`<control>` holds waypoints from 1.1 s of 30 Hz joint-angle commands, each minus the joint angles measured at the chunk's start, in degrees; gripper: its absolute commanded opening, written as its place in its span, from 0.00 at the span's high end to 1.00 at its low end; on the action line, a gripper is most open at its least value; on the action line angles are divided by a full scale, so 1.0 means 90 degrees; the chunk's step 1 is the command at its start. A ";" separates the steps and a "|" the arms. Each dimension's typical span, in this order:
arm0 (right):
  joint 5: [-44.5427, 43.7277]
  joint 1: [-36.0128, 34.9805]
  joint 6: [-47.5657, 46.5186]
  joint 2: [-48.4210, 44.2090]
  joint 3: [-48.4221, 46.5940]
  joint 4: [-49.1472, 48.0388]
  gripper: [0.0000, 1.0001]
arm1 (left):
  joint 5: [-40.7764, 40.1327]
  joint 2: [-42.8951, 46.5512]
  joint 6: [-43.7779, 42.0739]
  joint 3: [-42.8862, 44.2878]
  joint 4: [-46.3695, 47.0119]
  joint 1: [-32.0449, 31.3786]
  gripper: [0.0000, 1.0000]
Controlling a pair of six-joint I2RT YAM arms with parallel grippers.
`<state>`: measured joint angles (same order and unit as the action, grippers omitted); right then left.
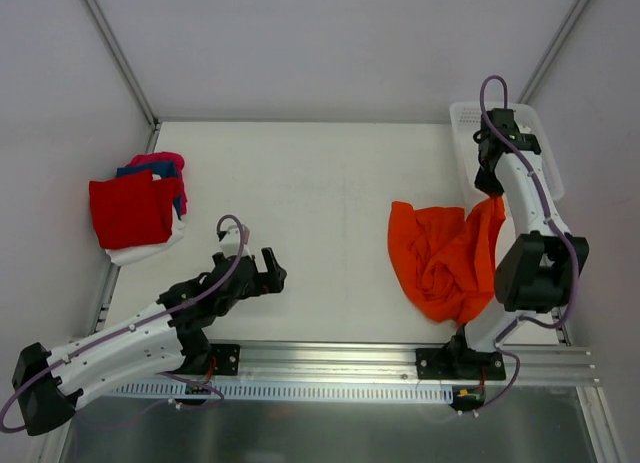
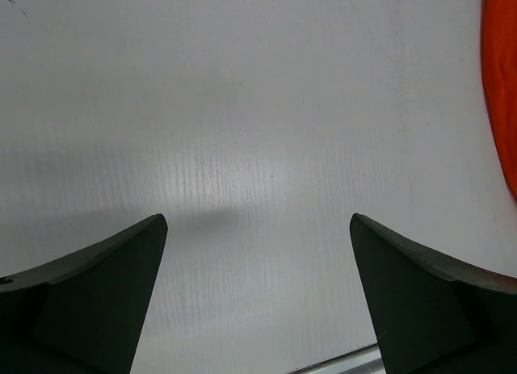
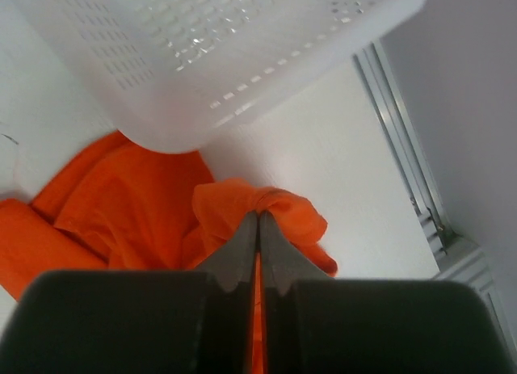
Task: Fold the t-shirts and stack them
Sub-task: Move the tshirt to the center of the board
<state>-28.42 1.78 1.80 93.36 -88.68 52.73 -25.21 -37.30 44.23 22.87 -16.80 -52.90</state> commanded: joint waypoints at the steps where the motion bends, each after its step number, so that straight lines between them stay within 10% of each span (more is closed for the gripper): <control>1: 0.0424 0.0017 -0.0142 0.0329 -0.0682 -0.0263 0.99 | -0.0119 -0.0084 0.0174 -0.0061 0.0060 -0.0040 0.01; 4: 0.0452 -0.0002 -0.0374 0.0612 -0.1122 -0.0147 0.82 | -0.0051 -0.0143 0.0242 -0.0080 0.0069 -0.0040 0.01; 5: 0.0569 -0.0022 -0.0444 0.0622 -0.1181 -0.0011 0.44 | -0.0041 -0.0143 0.0261 -0.0081 0.0069 -0.0040 0.01; 11: 0.0198 -0.0618 -0.0211 -0.1337 0.0564 -0.0263 0.19 | -0.0226 -0.0483 0.0204 -0.0032 0.0225 -0.0040 0.01; 23: 0.0199 -0.0872 0.0493 -0.3225 0.3269 -0.0106 0.21 | 0.0574 -0.1842 0.0018 0.0222 0.1319 -0.0040 0.01; 33: 0.0365 -0.0833 0.0678 -0.1889 0.3790 -0.1053 0.22 | 0.0799 -0.1140 -0.0246 -0.0167 0.1495 -0.0040 0.01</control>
<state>-25.08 -5.74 6.33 73.76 -54.46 47.48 -19.29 -50.70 43.83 23.05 -4.97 -52.90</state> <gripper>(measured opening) 0.782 0.990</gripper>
